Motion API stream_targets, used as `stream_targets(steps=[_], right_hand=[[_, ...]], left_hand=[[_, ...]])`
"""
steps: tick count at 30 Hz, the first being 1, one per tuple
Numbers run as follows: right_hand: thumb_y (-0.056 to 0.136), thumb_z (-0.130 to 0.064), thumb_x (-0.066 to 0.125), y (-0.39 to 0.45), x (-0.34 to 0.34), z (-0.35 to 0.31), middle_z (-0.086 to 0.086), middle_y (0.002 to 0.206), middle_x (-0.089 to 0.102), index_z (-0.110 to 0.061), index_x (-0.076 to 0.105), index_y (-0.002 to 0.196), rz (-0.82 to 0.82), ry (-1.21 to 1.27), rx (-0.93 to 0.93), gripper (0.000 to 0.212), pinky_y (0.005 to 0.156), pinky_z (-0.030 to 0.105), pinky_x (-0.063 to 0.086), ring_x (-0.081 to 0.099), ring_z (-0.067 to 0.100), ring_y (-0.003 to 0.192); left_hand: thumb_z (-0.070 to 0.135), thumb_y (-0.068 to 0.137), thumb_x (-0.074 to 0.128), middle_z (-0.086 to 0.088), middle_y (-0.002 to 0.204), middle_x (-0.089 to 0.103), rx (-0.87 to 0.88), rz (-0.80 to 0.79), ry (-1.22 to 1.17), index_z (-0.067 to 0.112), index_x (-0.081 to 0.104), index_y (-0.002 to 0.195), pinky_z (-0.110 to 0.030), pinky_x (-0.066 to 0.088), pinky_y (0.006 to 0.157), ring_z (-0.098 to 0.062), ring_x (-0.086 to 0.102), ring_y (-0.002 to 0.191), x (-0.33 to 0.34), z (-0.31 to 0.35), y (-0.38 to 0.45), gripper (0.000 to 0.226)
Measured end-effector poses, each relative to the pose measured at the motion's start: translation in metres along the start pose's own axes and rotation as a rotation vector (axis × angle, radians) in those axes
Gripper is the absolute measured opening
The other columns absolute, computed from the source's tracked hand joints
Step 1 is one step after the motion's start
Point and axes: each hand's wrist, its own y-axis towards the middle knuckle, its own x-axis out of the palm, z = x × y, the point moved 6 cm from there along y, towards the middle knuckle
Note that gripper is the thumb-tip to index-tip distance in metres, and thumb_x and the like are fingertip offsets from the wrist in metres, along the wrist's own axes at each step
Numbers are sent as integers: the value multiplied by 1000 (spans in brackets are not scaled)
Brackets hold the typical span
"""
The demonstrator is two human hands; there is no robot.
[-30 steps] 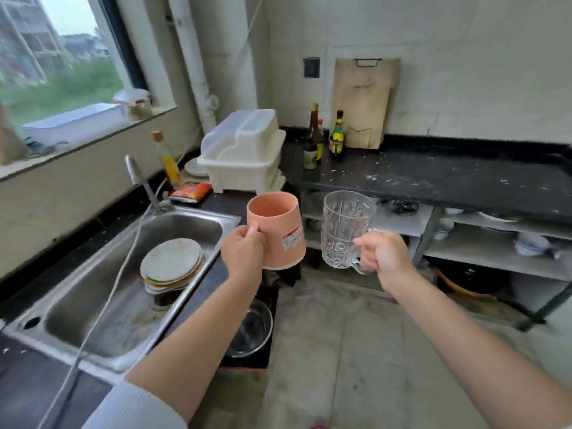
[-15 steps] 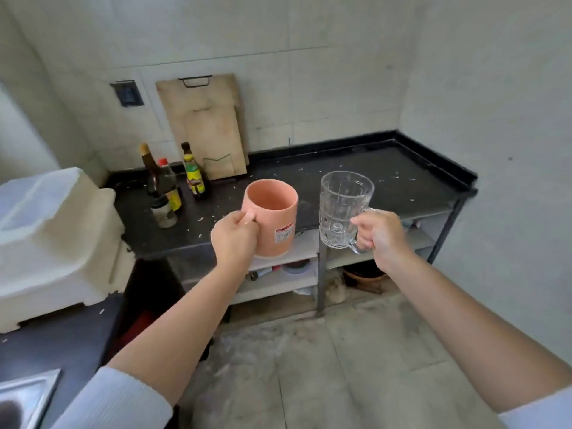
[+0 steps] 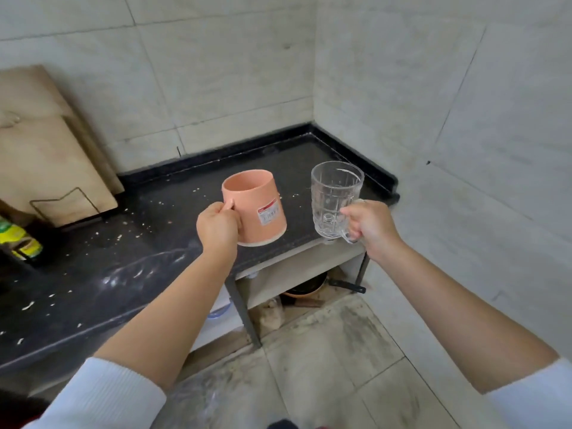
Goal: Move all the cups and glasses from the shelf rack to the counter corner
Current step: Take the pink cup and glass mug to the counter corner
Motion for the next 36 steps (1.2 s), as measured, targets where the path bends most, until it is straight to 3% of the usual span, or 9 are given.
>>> stream_targets(steps=[7, 12, 18, 22, 24, 26, 31, 33, 36], right_hand=[[86, -8, 53, 117, -41, 8, -4, 25, 46, -12, 41, 34, 24, -194, -42, 53, 58, 26, 37, 42, 17, 47], [90, -22, 50, 212, -41, 14, 7, 47, 60, -14, 53, 25, -53, -305, 34, 65, 54, 24, 39, 46, 11, 45], [92, -36, 44, 327, -24, 5, -6, 54, 67, -12, 60, 43, -41, -470, 91, 56, 62, 22, 40, 54, 8, 62], [93, -41, 38, 390, -25, 1, -5, 65, 57, -7, 64, 50, 3, -607, 141, 60, 79, 27, 33, 47, 1, 64], [94, -39, 37, 415, -23, 0, 1, 73, 58, -10, 61, 47, -11, -650, 125, 60, 77, 27, 33, 51, 10, 69], [95, -39, 36, 437, -18, -2, 4, 77, 60, -12, 57, 48, -30, -674, 124, 58, 73, 28, 37, 52, 15, 72], [93, -44, 36, 513, 6, 10, -1, 67, 50, -10, 62, 92, -130, -748, 237, 43, 46, 22, 42, 46, 12, 54], [93, -44, 37, 545, 17, 20, 5, 76, 58, -9, 59, 104, -150, -704, 292, 43, 58, 31, 55, 51, 15, 53], [93, -41, 38, 586, 34, 34, 15, 109, 65, -5, 57, 112, -153, -651, 301, 45, 72, 36, 55, 53, 18, 49]], left_hand=[[-19, 66, 35, -6, 59, 43, -180, -49, 59, 7, 38, 52, -27, 33, 51, -23, 41, 59, 96, -3, 85, 30], [-19, 71, 34, -11, 60, 42, -305, -80, 42, 5, 43, 51, -25, 30, 48, -25, 41, 58, 163, -5, 167, 33], [-19, 72, 26, -6, 63, 39, -389, -124, -33, 9, 43, 58, -24, 27, 48, -17, 32, 54, 240, -6, 253, 35], [-13, 83, 28, -6, 75, 44, -500, -83, -96, 9, 56, 91, -24, 30, 52, -16, 36, 59, 278, -10, 293, 37], [-3, 92, 30, -12, 98, 55, -493, -84, -137, 8, 52, 123, -30, 46, 67, -23, 52, 80, 294, -7, 309, 40], [7, 97, 31, -13, 128, 54, -486, -55, -151, 10, 47, 132, -40, 45, 97, -30, 51, 116, 306, -5, 321, 38], [22, 99, 35, -16, 133, 53, -420, -3, -151, 8, 48, 131, -44, 40, 103, -33, 49, 122, 344, -6, 370, 37], [23, 98, 37, -16, 133, 53, -413, 15, -174, 7, 48, 131, -38, 41, 93, -30, 51, 116, 360, -6, 391, 38], [23, 98, 38, -17, 133, 53, -416, 51, -166, 5, 48, 130, -32, 36, 84, -31, 50, 115, 381, -7, 422, 38]])
